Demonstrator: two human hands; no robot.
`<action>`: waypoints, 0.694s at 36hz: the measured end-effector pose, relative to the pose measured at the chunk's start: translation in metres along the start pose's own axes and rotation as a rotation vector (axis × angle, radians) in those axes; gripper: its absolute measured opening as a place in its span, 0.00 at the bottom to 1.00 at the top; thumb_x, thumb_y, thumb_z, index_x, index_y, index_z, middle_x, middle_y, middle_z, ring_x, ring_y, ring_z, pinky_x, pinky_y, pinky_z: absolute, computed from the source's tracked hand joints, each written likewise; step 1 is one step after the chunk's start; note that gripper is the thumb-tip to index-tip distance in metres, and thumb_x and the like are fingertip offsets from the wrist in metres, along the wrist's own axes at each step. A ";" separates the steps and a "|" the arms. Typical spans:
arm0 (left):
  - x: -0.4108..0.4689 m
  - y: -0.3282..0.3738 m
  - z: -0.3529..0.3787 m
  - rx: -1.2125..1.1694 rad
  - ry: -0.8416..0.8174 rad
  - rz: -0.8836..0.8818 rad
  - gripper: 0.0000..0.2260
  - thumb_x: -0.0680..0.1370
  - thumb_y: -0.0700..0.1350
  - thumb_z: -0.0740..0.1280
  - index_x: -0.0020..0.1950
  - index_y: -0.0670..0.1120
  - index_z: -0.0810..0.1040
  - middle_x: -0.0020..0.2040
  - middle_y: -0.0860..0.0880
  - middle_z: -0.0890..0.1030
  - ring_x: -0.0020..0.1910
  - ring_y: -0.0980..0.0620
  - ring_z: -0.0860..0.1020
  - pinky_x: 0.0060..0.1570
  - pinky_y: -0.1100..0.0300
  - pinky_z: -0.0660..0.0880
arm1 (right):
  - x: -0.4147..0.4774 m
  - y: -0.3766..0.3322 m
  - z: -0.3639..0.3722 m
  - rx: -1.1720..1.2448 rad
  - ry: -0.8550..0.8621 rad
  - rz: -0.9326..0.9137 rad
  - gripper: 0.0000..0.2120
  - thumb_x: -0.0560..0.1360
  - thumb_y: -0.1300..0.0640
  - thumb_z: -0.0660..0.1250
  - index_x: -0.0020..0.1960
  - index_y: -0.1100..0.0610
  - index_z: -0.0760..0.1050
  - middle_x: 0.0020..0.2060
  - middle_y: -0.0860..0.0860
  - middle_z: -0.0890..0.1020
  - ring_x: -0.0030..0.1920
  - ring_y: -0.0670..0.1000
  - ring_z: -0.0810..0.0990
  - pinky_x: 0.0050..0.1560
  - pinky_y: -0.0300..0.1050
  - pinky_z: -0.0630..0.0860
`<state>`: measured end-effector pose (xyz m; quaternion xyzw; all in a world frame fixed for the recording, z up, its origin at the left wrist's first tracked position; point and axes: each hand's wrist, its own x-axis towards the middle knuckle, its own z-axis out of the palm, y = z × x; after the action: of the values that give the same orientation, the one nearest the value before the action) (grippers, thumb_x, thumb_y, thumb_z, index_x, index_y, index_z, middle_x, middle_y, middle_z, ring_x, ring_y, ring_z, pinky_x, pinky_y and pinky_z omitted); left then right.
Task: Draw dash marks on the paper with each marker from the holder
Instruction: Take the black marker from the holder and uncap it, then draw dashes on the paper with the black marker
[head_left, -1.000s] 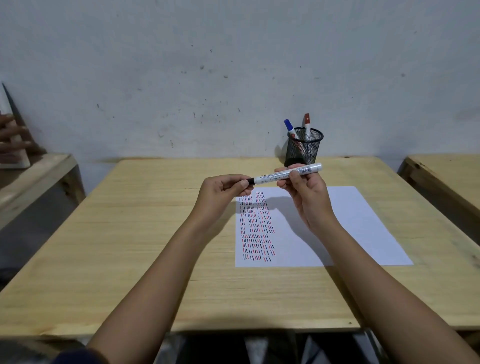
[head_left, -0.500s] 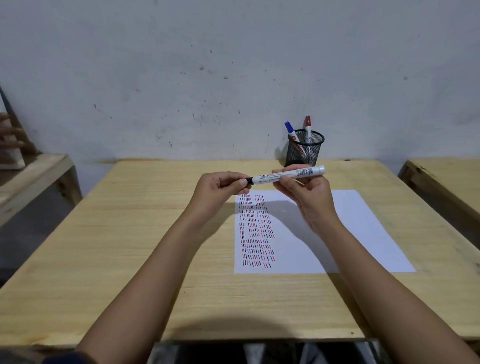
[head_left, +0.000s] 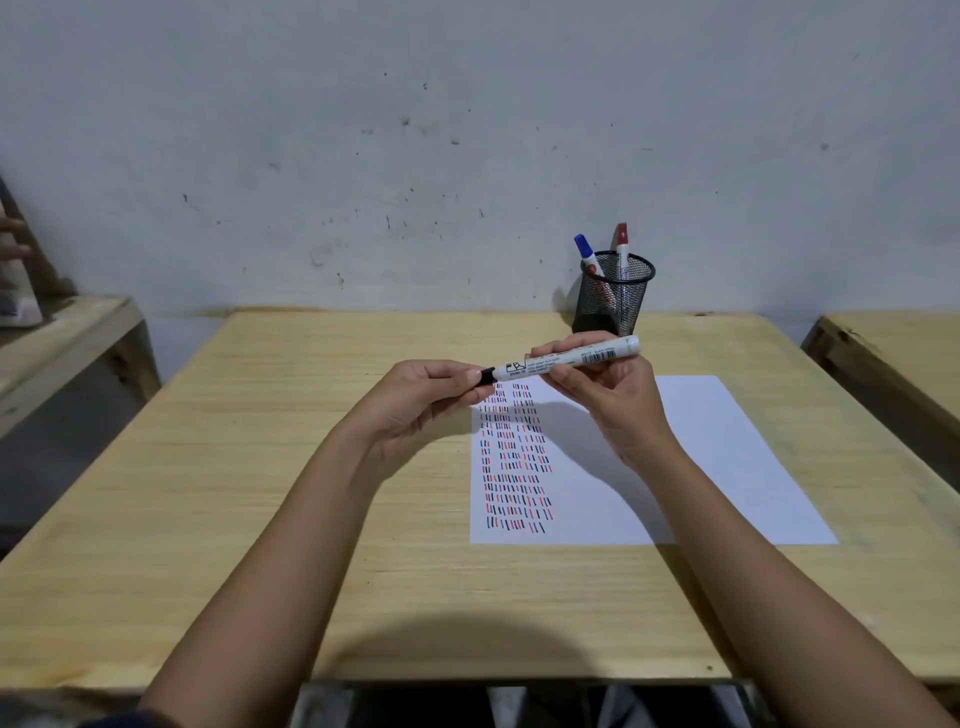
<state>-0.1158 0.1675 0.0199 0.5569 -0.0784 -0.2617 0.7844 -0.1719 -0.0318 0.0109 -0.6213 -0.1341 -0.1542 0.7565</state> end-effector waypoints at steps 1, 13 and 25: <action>0.000 0.001 0.000 -0.050 0.008 -0.028 0.06 0.74 0.32 0.64 0.49 0.33 0.78 0.36 0.44 0.85 0.35 0.56 0.84 0.36 0.71 0.78 | 0.000 0.001 0.000 -0.007 -0.003 -0.005 0.08 0.67 0.66 0.69 0.46 0.59 0.76 0.42 0.51 0.86 0.51 0.54 0.83 0.52 0.43 0.80; 0.009 0.004 -0.022 0.450 0.333 0.076 0.06 0.72 0.31 0.69 0.48 0.30 0.79 0.38 0.41 0.79 0.31 0.58 0.80 0.30 0.75 0.73 | 0.004 0.006 -0.025 0.010 0.232 0.013 0.08 0.68 0.61 0.71 0.46 0.58 0.76 0.42 0.50 0.86 0.50 0.51 0.82 0.53 0.42 0.79; 0.047 0.004 -0.010 1.209 0.375 0.135 0.06 0.71 0.36 0.69 0.47 0.39 0.82 0.44 0.45 0.79 0.41 0.49 0.75 0.40 0.60 0.70 | 0.004 0.011 -0.029 -0.173 0.347 0.054 0.10 0.69 0.69 0.70 0.43 0.55 0.79 0.43 0.52 0.83 0.45 0.43 0.82 0.50 0.35 0.78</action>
<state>-0.0707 0.1535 0.0123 0.9315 -0.1087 -0.0191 0.3465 -0.1638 -0.0585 -0.0033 -0.6513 0.0290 -0.2495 0.7161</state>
